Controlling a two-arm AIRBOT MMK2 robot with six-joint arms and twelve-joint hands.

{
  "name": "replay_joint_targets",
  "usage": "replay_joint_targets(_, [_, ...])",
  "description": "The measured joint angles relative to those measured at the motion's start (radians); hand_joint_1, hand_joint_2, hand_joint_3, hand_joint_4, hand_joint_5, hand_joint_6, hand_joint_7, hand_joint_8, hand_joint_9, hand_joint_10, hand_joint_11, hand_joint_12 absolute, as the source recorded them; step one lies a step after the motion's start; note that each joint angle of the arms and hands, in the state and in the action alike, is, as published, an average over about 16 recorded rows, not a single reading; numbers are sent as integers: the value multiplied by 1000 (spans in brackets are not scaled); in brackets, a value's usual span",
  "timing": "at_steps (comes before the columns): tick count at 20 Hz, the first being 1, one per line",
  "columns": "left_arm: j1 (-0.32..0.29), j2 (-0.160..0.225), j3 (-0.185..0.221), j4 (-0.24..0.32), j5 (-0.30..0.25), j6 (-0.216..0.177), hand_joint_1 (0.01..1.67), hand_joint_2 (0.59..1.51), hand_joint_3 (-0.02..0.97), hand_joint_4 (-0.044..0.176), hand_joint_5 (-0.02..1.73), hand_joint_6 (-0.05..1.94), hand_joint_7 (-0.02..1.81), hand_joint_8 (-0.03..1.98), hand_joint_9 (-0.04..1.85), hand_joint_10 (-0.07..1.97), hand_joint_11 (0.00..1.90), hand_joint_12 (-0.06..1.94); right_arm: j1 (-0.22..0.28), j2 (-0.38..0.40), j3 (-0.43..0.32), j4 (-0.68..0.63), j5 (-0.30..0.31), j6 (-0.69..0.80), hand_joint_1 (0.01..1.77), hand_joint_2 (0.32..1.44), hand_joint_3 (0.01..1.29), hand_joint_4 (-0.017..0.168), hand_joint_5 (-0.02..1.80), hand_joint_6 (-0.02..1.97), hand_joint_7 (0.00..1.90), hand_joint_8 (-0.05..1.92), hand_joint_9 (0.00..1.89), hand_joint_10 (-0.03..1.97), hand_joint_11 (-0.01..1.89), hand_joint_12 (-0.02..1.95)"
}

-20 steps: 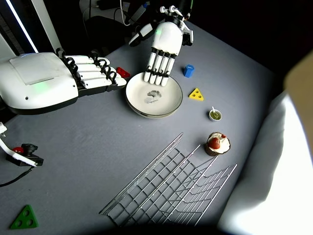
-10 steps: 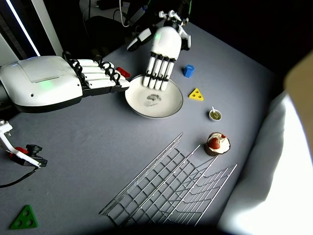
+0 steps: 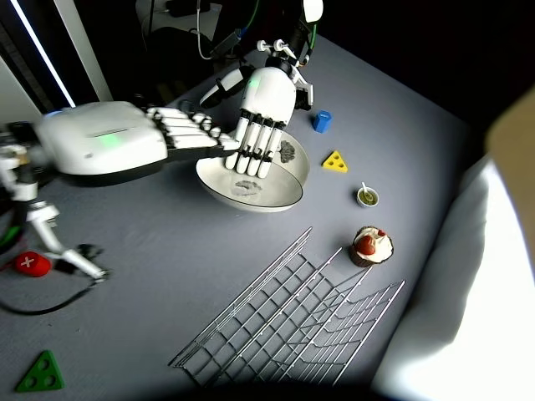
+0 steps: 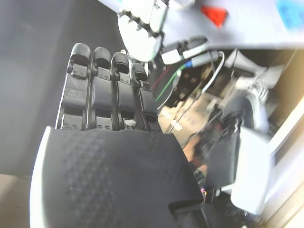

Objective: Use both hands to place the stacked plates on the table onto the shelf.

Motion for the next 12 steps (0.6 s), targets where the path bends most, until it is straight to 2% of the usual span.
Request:
replay_joint_targets(7, [-6,-13,17,-1,-6,-1,178,910,12,-6,45,-22,32,-23,61,-29,77,-20,-41,-67,30,96,-71,-174,1228,943,16,6,205,8,204,1,226,-7,277,38])
replay_joint_targets(9, [-5,-13,21,-3,-9,-1,172,912,12,-5,43,-21,29,-22,56,-29,69,-20,-50,-84,44,122,-87,-198,1321,944,16,6,212,8,203,1,224,-7,276,35])
replay_joint_targets(12, [-3,-13,24,-2,-11,-1,165,916,12,-5,38,-19,24,-23,50,-29,58,-20,-62,-112,65,162,-109,-224,1366,949,16,6,223,8,204,1,220,-6,267,32])
